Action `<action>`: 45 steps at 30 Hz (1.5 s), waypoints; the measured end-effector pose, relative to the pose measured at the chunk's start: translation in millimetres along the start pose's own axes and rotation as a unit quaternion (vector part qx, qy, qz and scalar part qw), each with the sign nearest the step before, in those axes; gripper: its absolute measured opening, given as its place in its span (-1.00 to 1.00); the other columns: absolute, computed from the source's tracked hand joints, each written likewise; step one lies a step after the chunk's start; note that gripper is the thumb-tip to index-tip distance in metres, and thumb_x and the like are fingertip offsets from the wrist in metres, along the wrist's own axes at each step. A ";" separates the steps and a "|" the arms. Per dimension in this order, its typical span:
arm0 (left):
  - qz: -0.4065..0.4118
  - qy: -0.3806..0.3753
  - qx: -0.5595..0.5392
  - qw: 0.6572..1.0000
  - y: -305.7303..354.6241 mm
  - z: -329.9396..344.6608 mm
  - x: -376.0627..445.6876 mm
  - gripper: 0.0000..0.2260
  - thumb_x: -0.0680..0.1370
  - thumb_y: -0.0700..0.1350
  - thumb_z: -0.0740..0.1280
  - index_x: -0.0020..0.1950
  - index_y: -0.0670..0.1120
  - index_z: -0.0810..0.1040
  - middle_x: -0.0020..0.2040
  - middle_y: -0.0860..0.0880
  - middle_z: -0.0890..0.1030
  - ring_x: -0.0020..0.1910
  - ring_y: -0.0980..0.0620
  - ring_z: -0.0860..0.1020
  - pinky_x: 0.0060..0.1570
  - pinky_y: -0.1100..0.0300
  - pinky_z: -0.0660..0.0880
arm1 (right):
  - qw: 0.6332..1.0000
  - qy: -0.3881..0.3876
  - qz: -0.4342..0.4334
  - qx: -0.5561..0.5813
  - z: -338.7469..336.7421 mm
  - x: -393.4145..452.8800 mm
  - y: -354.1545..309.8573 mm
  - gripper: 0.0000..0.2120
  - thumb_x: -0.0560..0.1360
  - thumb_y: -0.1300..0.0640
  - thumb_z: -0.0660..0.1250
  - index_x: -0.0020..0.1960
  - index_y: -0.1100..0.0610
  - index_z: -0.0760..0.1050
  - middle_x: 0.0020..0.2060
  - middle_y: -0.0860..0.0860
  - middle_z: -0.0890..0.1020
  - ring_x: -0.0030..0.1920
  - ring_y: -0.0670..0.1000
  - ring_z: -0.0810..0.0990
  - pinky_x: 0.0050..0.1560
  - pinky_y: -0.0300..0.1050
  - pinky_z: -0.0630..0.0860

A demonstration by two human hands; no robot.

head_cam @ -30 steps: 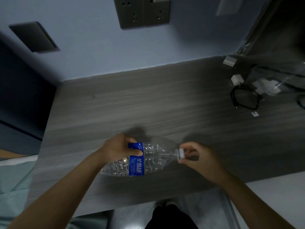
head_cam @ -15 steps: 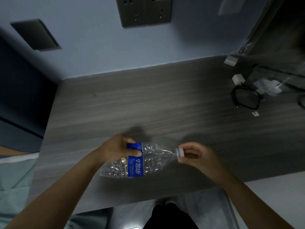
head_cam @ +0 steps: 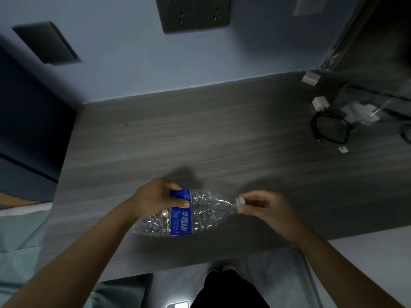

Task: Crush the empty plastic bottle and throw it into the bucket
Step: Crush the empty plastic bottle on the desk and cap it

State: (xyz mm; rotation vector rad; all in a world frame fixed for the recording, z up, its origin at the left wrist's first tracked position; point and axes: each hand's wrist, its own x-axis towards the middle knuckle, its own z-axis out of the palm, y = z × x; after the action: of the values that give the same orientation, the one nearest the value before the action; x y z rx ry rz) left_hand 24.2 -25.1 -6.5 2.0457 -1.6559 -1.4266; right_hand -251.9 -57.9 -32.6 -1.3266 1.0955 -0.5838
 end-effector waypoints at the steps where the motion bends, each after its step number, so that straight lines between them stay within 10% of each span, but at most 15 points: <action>1: 0.002 0.001 -0.001 1.000 -0.1 -0.1 -0.3 -0.88 0.37 -0.02 0.47 -0.35 0.11 0.58 -0.40 0.08 0.63 -0.38 0.19 0.57 -0.24 0.20 0.47 | 1.000 -0.001 -0.003 -0.002 0.7 -0.9 -1.1 -0.73 0.25 0.32 0.51 -0.16 0.02 0.61 -0.19 0.06 0.70 -0.18 -0.14 0.65 -0.04 -0.32 0.56; 9: -0.009 -0.018 0.002 1.000 1.2 -0.5 -2.3 -0.87 0.37 -0.05 0.47 -0.35 0.10 0.58 -0.47 0.18 0.63 -0.44 0.31 0.56 -0.32 0.32 0.42 | 1.000 -0.007 -0.027 -0.007 2.0 -4.4 -2.3 -0.62 0.17 0.42 0.53 -0.22 -0.03 0.59 -0.33 -0.16 0.69 -0.25 -0.27 0.63 -0.12 -0.44 0.53; 21: 0.002 0.012 0.060 0.998 8.7 3.2 -9.9 -0.92 0.38 0.02 0.45 -0.26 0.10 0.57 -0.22 -0.05 0.68 -0.14 -0.08 0.64 0.03 -0.07 0.53 | 0.991 -0.028 0.070 0.113 5.8 -3.8 1.7 -0.87 0.40 0.37 0.36 -0.28 0.20 0.59 -0.49 -0.03 0.67 -0.40 -0.16 0.63 -0.32 -0.37 0.57; 30: 0.023 0.082 0.143 0.986 7.6 11.3 -11.2 -0.80 0.37 0.13 0.41 -0.39 0.27 0.42 -0.42 0.23 0.53 -0.39 0.31 0.49 -0.34 0.34 0.30 | 0.966 -0.008 0.181 0.186 6.5 -3.5 7.3 -0.77 0.42 0.17 0.36 -0.38 0.23 0.56 -0.59 0.02 0.60 -0.49 -0.02 0.63 -0.39 -0.23 0.61; 40: -0.024 0.024 0.058 0.998 5.2 9.8 -8.0 -0.90 0.35 0.06 0.46 -0.31 0.14 0.57 -0.29 0.05 0.66 -0.22 0.00 0.64 -0.01 -0.06 0.56 | 0.988 -0.002 0.064 0.144 9.4 -9.4 10.3 -0.85 0.42 0.41 0.30 -0.04 0.29 0.57 -0.31 0.07 0.64 -0.36 -0.14 0.65 -0.27 -0.32 0.61; 45: -0.017 0.045 0.077 0.996 4.1 17.4 -9.7 -0.90 0.37 0.07 0.44 -0.28 0.14 0.54 -0.34 0.14 0.59 -0.26 0.10 0.58 -0.03 0.00 0.53 | 0.990 0.001 0.068 0.127 7.8 -6.1 5.7 -0.88 0.44 0.32 0.31 -0.21 0.18 0.59 -0.40 0.01 0.63 -0.44 -0.11 0.63 -0.32 -0.33 0.60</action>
State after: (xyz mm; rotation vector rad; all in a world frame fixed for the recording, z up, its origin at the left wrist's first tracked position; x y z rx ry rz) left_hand 9.3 -11.2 -7.7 2.1933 -1.7527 -1.2319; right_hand -248.9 -47.8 -37.2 -1.0242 1.0652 -0.6012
